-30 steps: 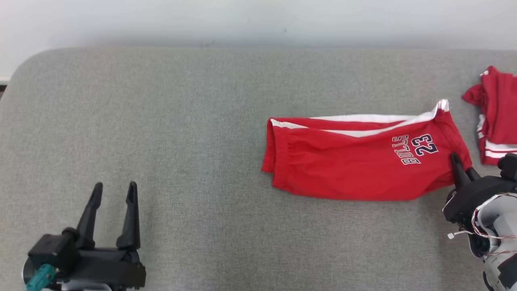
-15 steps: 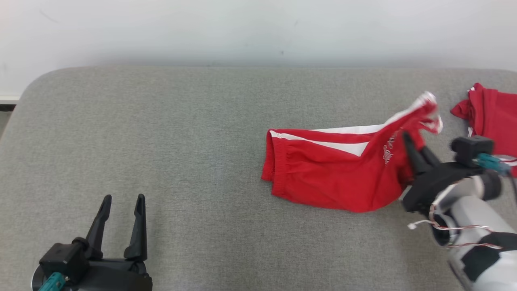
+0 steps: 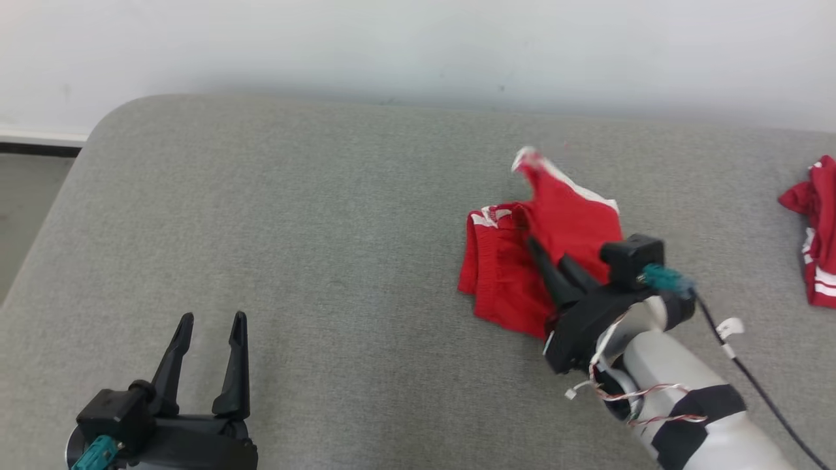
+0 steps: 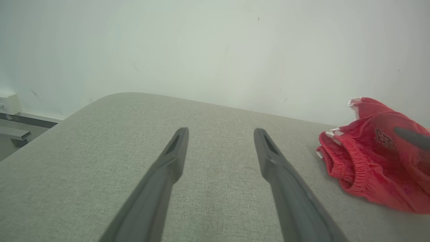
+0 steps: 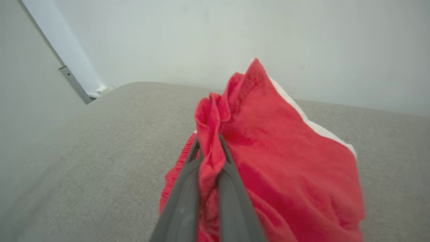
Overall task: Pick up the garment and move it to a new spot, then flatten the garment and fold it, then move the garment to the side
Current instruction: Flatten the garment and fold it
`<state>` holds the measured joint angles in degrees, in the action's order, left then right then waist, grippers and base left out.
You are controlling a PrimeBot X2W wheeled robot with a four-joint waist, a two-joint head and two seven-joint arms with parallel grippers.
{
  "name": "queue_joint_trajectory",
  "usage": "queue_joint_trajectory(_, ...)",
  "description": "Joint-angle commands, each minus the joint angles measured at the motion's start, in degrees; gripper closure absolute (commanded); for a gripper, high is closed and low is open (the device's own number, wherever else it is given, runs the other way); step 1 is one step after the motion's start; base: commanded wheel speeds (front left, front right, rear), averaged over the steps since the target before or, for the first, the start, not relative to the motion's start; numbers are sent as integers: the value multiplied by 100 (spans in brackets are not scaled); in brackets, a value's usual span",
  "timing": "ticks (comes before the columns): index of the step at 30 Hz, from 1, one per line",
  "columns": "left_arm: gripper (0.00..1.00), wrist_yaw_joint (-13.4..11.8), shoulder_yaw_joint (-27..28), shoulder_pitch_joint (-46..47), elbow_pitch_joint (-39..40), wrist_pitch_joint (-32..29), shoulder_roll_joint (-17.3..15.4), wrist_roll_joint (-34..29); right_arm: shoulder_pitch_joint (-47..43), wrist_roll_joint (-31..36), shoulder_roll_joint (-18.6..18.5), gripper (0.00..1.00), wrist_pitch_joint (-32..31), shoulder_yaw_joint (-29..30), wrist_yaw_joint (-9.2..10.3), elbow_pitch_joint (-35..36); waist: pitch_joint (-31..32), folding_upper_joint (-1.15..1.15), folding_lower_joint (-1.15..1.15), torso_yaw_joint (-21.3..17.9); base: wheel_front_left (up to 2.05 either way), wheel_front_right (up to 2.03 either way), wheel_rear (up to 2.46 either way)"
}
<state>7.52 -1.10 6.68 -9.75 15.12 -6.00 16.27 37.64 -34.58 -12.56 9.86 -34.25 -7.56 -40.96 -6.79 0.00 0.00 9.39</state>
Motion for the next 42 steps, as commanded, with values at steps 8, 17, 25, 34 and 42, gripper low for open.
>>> queue_joint_trajectory(8, 0, -9, -60, 159, -75, -2, 90, 40, -154, 70, 512, 100, 194, -225, 14, -731, -142, 0, 0, 300, 0, 0, 0)
queue_joint_trajectory(17, 0, -8, 32, 139, -72, -2, 107, 0, -78, -77, 474, 0, 496, -216, 14, -771, -132, 0, 0, 178, 0, 0, 0)
queue_joint_trajectory(25, 0, -8, 89, 61, -6, -2, 68, -44, -495, 173, -97, 0, 530, 535, 14, 185, -102, 0, 0, 10, 0, 0, 0)
queue_joint_trajectory(34, 0, -9, -23, 157, 43, -2, 36, -108, -1032, 641, -172, 100, 526, 1506, 14, 472, -198, 0, 0, 53, 0, 0, 0)
queue_joint_trajectory(42, 0, -8, -163, 293, 1, -2, 57, -98, -894, 1176, 186, 100, 527, 1740, 14, -55, -331, 0, 0, 357, 0, 0, 0)
